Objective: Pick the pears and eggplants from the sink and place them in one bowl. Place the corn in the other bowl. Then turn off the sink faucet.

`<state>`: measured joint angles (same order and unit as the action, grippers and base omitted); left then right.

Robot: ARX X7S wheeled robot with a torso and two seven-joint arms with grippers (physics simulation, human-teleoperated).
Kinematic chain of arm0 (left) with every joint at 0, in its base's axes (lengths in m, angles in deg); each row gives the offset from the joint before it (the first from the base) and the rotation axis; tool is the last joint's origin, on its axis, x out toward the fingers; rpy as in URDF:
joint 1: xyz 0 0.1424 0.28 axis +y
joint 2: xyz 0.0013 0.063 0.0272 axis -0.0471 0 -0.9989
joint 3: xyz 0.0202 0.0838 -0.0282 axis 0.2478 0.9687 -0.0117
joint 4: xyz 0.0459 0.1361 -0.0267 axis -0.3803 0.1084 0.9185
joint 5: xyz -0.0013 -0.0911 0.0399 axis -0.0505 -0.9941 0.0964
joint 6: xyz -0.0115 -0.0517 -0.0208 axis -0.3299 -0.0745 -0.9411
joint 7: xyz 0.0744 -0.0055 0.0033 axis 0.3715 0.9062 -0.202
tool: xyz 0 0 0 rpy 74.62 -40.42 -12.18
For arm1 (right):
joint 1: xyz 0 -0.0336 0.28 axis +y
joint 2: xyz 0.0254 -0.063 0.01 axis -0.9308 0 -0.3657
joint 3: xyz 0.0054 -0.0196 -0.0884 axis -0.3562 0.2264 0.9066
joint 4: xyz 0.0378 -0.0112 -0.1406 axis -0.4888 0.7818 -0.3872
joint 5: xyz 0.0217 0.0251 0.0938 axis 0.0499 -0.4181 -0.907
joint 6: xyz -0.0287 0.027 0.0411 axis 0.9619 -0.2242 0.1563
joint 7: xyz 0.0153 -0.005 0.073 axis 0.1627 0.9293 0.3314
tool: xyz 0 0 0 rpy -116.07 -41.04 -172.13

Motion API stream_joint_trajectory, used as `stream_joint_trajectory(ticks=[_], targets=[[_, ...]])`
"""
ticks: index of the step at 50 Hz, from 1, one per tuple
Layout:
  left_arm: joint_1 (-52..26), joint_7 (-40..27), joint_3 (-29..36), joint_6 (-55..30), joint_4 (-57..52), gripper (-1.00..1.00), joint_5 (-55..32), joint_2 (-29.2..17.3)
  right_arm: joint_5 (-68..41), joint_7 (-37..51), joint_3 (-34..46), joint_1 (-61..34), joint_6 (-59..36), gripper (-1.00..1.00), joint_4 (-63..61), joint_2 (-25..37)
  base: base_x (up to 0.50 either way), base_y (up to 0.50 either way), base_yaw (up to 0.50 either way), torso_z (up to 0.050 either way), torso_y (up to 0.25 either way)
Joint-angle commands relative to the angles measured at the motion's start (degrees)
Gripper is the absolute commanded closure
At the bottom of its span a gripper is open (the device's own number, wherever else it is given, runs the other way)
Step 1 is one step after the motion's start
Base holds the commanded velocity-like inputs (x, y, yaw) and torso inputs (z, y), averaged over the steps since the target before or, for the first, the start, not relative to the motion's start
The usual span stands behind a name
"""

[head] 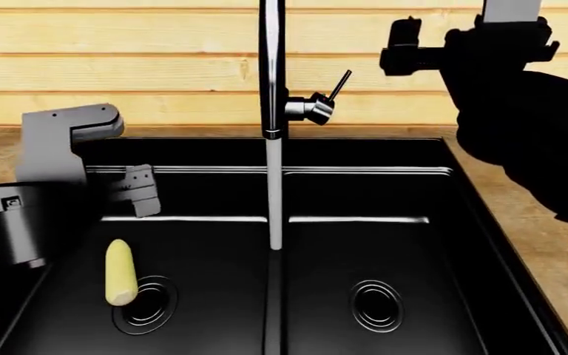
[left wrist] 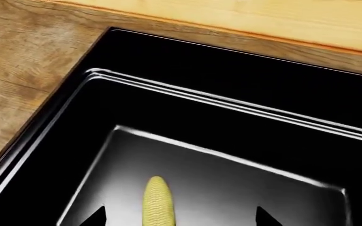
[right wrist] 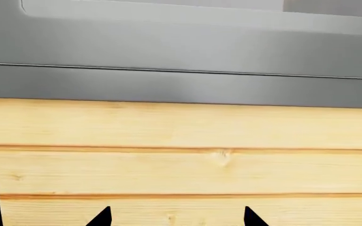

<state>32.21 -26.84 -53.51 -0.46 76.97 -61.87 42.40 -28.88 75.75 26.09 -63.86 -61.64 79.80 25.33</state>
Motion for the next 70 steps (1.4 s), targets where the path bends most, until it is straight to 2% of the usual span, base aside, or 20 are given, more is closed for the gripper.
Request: stream_joint_trajectory(ticks=[1, 11, 36, 52, 70], targets=[[2.63, -0.21, 1.81, 0.03, 0.31, -1.00, 0.15, -0.29, 0.50, -0.77, -0.07, 1.23, 1.09, -1.00, 0.78, 0.18, 0.00, 0.00, 0.00, 0.000, 0.000], [4.55, 6.98, 4.86, 1.15, 4.25, -1.00, 7.51, 1.57, 0.73, -0.74, -0.05, 1.77, 1.39, -1.00, 0.51, 0.09, 0.00, 0.00, 0.00, 0.000, 0.000], [7.62, 11.72, 9.90, 2.99, 7.48, -1.00, 15.42, 2.57, 0.67, -1.33, -0.78, 2.93, 2.53, -1.00, 0.59, 0.62, 0.00, 0.00, 0.00, 0.000, 0.000], [6.97, 18.78, 13.88, 6.72, 13.50, -1.00, 23.44, 3.75, 0.68, -1.41, -0.93, 3.25, 2.56, -1.00, 0.11, 0.74, 0.00, 0.00, 0.00, 0.000, 0.000], [8.46, 24.33, 16.18, 11.20, 18.73, -1.00, 28.59, 4.16, 0.64, -1.25, -1.16, 3.56, 2.55, -1.00, -0.23, 0.84, 0.00, 0.00, 0.00, 0.000, 0.000]])
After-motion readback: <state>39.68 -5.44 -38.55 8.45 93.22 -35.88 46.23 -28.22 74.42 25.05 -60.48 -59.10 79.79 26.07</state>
